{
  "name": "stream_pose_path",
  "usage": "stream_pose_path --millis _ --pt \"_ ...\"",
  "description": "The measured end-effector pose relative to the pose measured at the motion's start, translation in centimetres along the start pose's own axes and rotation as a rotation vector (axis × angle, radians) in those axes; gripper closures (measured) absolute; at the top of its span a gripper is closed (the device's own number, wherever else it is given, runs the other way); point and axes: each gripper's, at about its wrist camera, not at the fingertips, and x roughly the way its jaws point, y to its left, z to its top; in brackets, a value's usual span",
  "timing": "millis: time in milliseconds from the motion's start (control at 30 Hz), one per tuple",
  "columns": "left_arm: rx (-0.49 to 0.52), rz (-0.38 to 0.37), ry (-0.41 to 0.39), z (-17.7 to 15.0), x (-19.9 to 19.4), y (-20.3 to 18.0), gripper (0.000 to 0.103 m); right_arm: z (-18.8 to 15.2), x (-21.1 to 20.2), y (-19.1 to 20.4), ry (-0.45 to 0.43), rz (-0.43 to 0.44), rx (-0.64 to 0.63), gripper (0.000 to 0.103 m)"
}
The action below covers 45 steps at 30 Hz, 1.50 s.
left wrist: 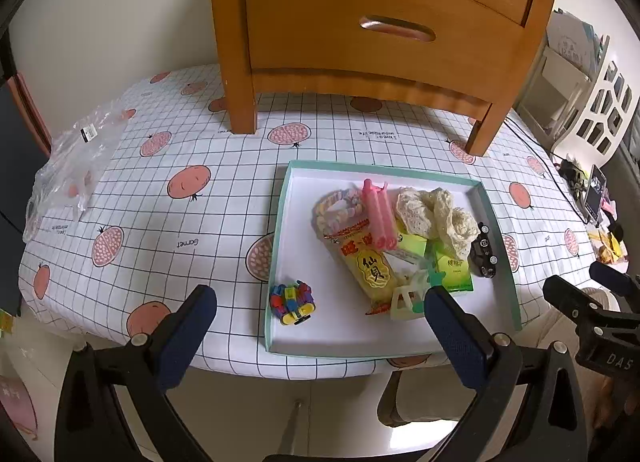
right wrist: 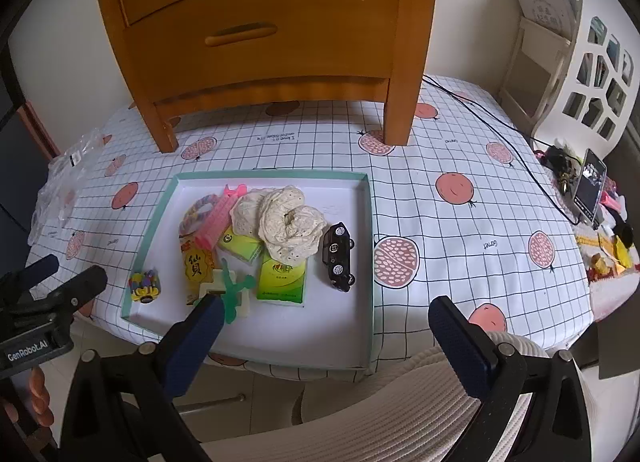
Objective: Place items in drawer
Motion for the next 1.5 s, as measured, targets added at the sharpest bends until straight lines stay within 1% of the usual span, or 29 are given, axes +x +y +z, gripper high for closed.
stream_pose_path --millis 533,800,1167,1300,1400,1500 --pt "0.011 0.004 -0.010 0.0 -0.2 -0.1 0.000 -0.1 -0.1 -0.4 -0.010 0.019 0.015 0.000" --pt "0.008 -0.021 0.018 -0.2 0.6 0.0 0.000 -0.1 0.0 -0.4 -0.006 0.028 0.024 0.000" --pt "-0.019 -0.053 0.057 -0.4 2.0 0.5 0.000 -0.1 0.1 -1.1 -0.002 0.066 0.061 0.000" --pt "-0.038 -0.082 0.035 0.7 2.2 1.0 0.000 0.2 -0.1 -1.6 -0.005 0.098 0.088 0.000" --pt "-0.051 -0.115 -0.013 2.5 2.0 1.3 0.000 0.7 -0.1 -2.1 -0.005 0.116 0.105 0.000" --pt "-0.056 -0.148 -0.061 4.5 1.8 1.3 0.000 1.9 -0.3 -2.5 -0.048 0.103 0.094 0.000"
